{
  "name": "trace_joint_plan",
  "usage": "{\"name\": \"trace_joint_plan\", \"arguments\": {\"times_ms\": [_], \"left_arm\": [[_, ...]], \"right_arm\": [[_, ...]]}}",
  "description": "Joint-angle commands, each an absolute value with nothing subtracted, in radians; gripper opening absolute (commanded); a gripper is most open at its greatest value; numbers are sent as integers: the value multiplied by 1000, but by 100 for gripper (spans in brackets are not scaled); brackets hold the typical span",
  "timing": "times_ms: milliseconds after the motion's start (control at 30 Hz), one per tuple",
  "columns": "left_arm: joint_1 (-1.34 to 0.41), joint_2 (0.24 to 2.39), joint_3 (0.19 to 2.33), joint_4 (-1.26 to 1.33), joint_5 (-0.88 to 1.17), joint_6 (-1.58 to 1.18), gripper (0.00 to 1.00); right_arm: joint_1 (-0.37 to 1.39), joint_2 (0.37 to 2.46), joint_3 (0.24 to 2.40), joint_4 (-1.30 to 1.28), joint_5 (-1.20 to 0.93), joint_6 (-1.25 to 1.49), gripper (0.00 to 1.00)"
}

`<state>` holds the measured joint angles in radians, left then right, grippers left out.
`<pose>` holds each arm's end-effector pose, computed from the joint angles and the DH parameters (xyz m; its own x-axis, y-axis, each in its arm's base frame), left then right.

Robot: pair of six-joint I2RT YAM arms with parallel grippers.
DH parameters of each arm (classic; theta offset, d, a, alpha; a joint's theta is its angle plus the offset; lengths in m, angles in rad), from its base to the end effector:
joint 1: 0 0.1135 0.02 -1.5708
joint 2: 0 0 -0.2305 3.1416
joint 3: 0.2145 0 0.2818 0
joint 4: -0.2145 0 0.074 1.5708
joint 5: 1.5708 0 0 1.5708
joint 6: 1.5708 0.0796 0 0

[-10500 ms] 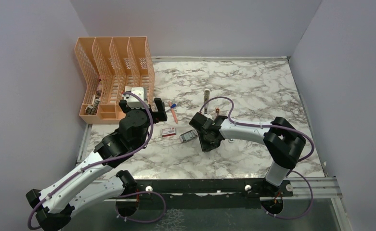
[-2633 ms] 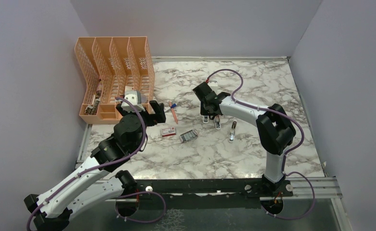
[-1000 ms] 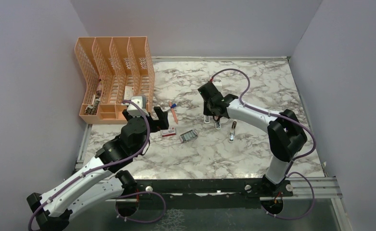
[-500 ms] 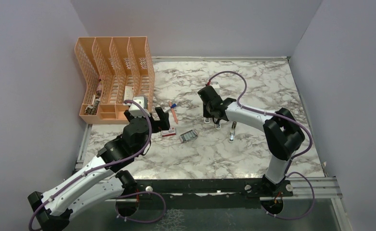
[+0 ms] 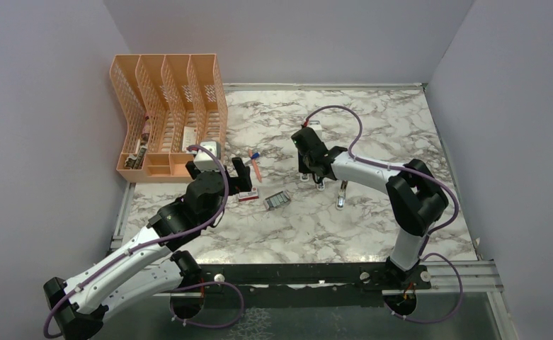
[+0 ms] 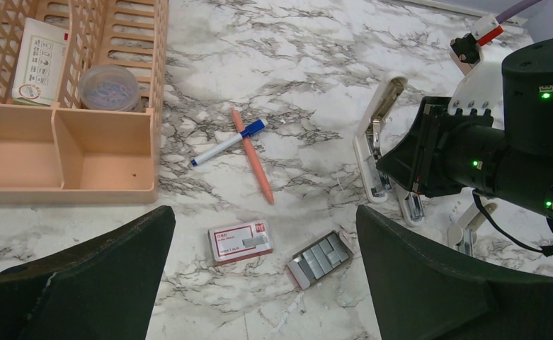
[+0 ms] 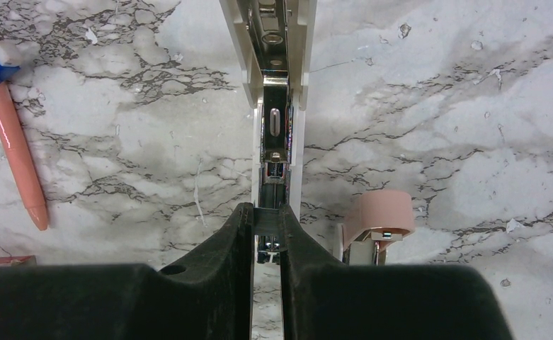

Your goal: Load the staples into the stapler

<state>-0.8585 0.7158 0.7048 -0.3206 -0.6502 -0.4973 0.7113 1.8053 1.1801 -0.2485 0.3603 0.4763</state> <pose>0.2011 -0.1592 0.2770 -0.2959 -0.2383 -0.9250 0.0992 0.9555 -0.2779 0.3420 0.2577 0.1113 -0.7176 -0.0520 -0.6945 -0.1242 0.9908 0.0541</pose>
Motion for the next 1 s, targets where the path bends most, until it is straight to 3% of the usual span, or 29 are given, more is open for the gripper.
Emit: {"name": "trace_joint_plan", "arguments": {"times_ms": [0, 967], "left_arm": [[-856, 717, 700, -299, -644, -503, 99], [-856, 719, 699, -299, -650, -502, 99]], "right_arm": [[706, 1820, 1175, -223, 364, 468, 19], [694, 1856, 1187, -249, 352, 480, 18]]}}
